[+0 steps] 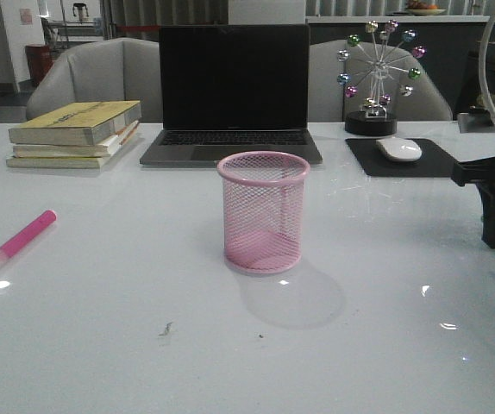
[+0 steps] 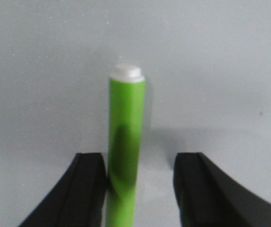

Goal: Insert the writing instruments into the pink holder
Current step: 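Lower the right gripper onto the green marker and close on it, then lift the green marker upright and carry it over the pink holder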

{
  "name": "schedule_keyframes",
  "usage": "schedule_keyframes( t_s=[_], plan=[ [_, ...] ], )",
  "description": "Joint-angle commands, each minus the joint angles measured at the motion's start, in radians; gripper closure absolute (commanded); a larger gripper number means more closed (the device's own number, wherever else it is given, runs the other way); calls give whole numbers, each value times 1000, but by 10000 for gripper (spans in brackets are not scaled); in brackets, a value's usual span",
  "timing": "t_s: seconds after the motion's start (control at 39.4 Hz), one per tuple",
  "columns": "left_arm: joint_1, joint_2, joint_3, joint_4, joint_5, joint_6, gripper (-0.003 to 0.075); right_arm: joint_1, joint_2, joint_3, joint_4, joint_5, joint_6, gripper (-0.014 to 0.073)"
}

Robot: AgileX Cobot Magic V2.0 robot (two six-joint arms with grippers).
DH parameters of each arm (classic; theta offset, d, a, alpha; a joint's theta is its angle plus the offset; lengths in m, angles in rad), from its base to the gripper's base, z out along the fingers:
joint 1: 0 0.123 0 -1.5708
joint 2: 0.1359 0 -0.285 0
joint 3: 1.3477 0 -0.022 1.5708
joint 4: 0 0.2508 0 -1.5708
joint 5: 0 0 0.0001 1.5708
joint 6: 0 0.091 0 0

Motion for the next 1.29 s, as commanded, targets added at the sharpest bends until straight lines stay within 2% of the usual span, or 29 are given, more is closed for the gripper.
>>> schedule_keyframes(
  t_s=[0.0, 0.18, 0.23, 0.46, 0.63, 1.12, 1.27],
  plan=[
    [0, -4, -35, -9, -81, -8, 327, -6, -23, -22, 10, -1, -12, 309],
    [0, -4, -35, -9, -81, -8, 327, -6, -4, -22, 10, -10, -12, 550],
    [0, -4, -35, -9, -81, -8, 327, -6, -6, -25, 10, -20, -12, 529],
    [0, -4, -35, -9, -74, -8, 327, 10, -32, -83, 27, -24, -13, 536],
    [0, -4, -35, -9, -74, -8, 327, 72, -141, -100, 27, -119, -30, 536],
    [0, -4, -35, -9, -74, -8, 327, 332, -396, -89, 29, -497, -31, 536],
    [0, -4, -35, -9, -74, -8, 327, 436, -413, 2, 29, -722, -31, 536]
  ],
)
